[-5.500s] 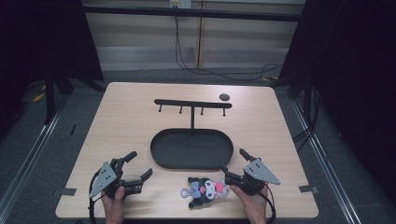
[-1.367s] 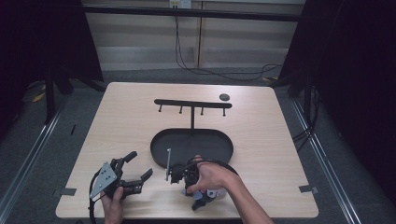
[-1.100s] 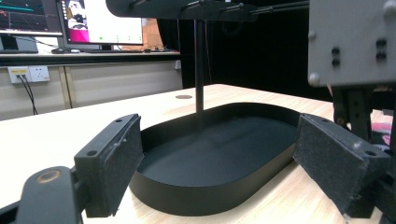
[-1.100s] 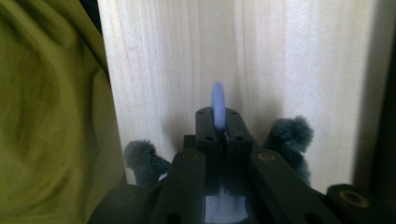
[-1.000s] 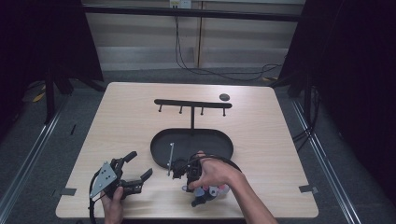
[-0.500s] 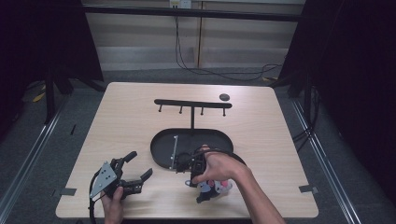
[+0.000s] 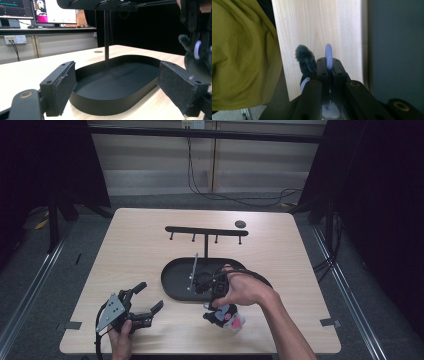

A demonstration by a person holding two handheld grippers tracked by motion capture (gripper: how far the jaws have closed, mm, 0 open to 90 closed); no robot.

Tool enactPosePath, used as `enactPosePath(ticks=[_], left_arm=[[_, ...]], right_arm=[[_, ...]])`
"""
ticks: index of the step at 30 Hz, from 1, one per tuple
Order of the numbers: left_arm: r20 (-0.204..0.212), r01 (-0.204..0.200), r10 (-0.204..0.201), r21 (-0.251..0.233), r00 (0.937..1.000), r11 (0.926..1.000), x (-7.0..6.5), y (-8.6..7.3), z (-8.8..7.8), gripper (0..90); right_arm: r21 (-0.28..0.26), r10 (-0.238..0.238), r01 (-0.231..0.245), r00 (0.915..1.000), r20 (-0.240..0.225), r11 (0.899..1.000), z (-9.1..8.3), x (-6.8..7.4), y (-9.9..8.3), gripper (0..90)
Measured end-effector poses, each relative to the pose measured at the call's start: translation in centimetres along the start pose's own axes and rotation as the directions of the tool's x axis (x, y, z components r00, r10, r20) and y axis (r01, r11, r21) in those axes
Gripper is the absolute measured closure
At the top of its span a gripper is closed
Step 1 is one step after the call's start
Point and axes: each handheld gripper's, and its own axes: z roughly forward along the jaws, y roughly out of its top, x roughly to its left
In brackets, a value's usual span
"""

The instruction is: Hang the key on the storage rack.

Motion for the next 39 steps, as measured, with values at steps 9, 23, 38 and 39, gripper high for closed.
enactPosePath(ticks=[9, 23, 38, 39], left_arm=[[0.0, 0.0, 0.0, 0.0, 1.0, 1.0, 0.0, 0.0, 0.0, 15.3], [-0.001, 0.005, -0.005, 0.001, 1.0, 1.0, 0.0, 0.0, 0.0, 15.3], [-0.002, 0.004, -0.004, 0.001, 1.0, 1.0, 0.0, 0.0, 0.0, 15.3], [-0.001, 0.005, -0.005, 0.001, 1.0, 1.0, 0.0, 0.0, 0.0, 15.3]], right_arm=[[-0.049, 0.008, -0.007, 0.9994, 0.033, 0.999, -2.8, -0.2, -0.4, 87.6], [-0.113, 0.011, -0.005, 0.9983, 0.058, 0.994, -5.9, -0.8, -0.8, 87.6], [-0.124, 0.019, -0.01, 0.9975, 0.068, 0.992, -8.3, -1.8, -0.7, 87.6], [-0.127, 0.026, -0.017, 0.9975, 0.065, 0.992, -8.5, -1.9, -0.6, 87.6]])
